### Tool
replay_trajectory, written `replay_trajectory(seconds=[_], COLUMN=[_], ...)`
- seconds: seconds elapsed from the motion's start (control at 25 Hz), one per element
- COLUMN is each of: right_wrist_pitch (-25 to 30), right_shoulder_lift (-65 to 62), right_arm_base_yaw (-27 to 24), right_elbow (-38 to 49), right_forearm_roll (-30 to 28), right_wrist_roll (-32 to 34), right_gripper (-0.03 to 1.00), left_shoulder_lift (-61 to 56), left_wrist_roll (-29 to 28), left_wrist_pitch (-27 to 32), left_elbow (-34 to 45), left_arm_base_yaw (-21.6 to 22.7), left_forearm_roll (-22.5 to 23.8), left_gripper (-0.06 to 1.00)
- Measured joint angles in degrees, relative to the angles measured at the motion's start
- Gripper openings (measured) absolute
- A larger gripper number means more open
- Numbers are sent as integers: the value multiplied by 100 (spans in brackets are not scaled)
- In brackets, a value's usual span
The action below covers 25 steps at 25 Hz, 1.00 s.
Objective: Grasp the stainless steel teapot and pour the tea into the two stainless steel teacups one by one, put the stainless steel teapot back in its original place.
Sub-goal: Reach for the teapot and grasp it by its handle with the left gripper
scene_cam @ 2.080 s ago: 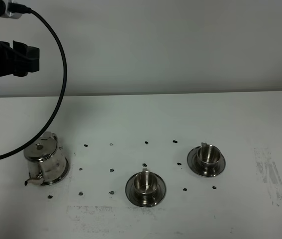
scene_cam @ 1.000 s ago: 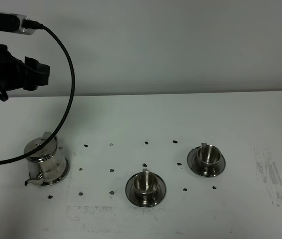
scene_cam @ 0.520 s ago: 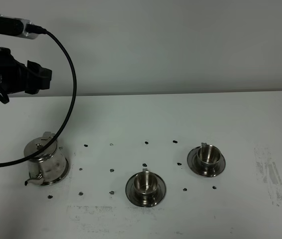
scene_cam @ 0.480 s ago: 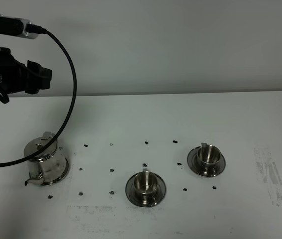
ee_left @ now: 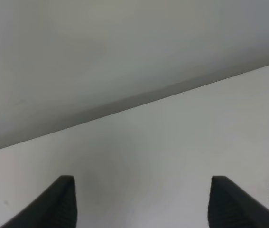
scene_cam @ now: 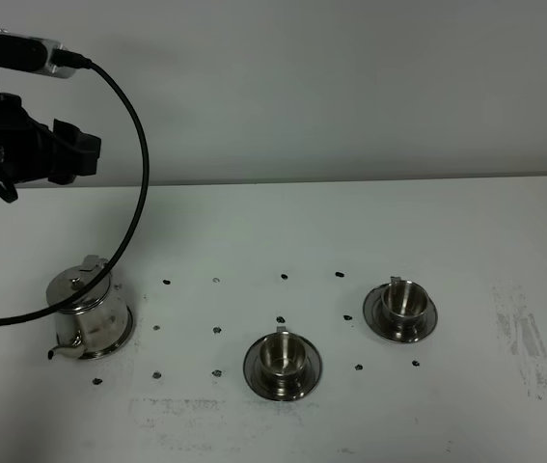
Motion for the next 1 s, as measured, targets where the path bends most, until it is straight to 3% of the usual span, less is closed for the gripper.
replay_trajectory(seconds=[0.28,0.44,0.76,1.0], right_wrist_pitch=[0,0,2,2], right_shoulder_lift=[0,0,0,0], right_arm_base_yaw=[0,0,0,0], right_elbow=[0,0,0,0], right_forearm_roll=[4,11,11,11], right_wrist_roll=[17,17,17,17], right_gripper=[34,34,34,34], left_shoulder_lift=[0,36,596,1418], left_wrist_roll=[0,-280,-1694,-2093], left_wrist_pitch=[132,918,2448,3090], left_elbow=[-7,-407,-1859,-2664], left_arm_base_yaw=[-32,-77,-93,-93], left_forearm_roll=[27,161,1680,1992], left_gripper=[58,56,47,46])
